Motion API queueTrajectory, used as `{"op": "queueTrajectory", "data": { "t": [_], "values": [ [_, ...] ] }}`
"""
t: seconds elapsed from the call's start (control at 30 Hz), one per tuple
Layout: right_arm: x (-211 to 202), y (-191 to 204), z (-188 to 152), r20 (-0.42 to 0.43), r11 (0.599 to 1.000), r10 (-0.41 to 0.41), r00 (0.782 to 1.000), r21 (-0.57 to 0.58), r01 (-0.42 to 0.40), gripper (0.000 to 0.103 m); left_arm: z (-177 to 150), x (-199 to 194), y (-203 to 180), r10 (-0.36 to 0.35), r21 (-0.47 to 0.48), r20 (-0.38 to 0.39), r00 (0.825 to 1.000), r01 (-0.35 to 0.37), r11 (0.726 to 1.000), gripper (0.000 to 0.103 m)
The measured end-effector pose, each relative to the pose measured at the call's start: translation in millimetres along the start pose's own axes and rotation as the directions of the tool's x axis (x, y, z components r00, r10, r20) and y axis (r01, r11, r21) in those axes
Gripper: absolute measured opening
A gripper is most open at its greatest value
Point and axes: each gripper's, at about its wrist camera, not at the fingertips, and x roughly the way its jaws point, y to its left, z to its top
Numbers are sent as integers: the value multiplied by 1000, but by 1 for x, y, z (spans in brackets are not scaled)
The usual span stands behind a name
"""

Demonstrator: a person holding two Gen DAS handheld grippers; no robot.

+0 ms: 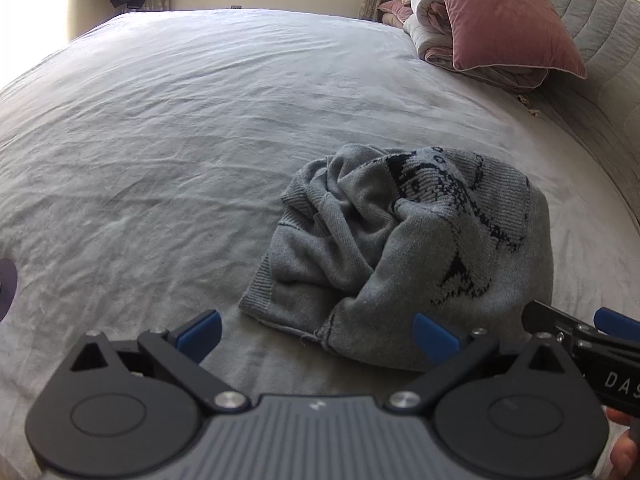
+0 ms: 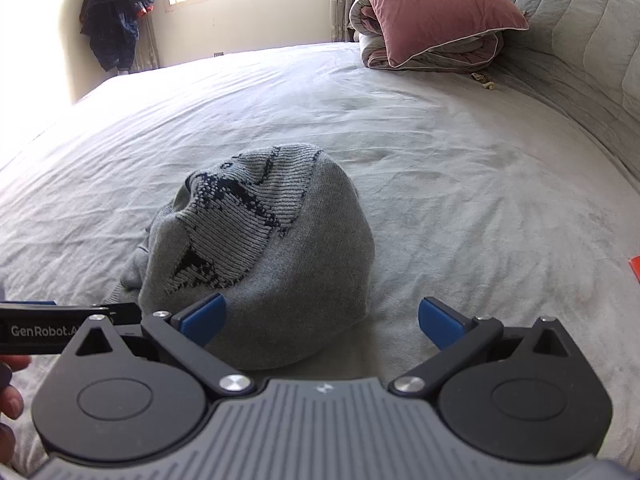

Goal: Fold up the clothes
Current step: 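Lower both grippers onto the crumpled grey sweater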

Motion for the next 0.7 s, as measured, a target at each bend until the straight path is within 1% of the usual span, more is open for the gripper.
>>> {"op": "queueTrajectory", "data": {
  "t": [0.1,0.17,0.27,0.37,0.4,0.5,0.53,0.57,0.63,0.7],
  "values": [
    [-2,-4,18,9,1000,21,1000,22,-22,103,13,1,3,-23,-12,19,1000,23,1000,103],
    [-3,-5,32,31,999,25,999,26,-26,99,24,2,2,-56,6,16,998,56,998,103],
    [0,-6,51,52,999,37,998,31,-39,95,36,7,2,-70,23,35,997,69,997,103],
    [18,-5,63,42,998,45,998,35,-47,92,40,21,11,-94,-15,42,995,95,995,103],
    [24,-6,66,40,998,47,998,34,-48,91,40,27,15,-102,-26,44,994,104,994,103],
    [43,-9,64,25,997,60,998,36,-61,87,42,42,21,-104,-16,9,995,104,994,103],
    [51,-11,61,17,997,72,997,41,-72,86,43,45,23,-117,-16,7,993,117,993,103],
    [58,-13,58,2,995,85,996,43,-85,83,44,47,25,-129,-16,5,992,130,991,103],
    [71,-13,54,-33,994,107,994,34,-106,81,47,51,29,-150,-19,10,989,150,988,103],
    [79,-14,51,-53,991,129,990,27,-128,81,47,58,32,-150,-16,-1,989,150,989,103]
  ]
}}
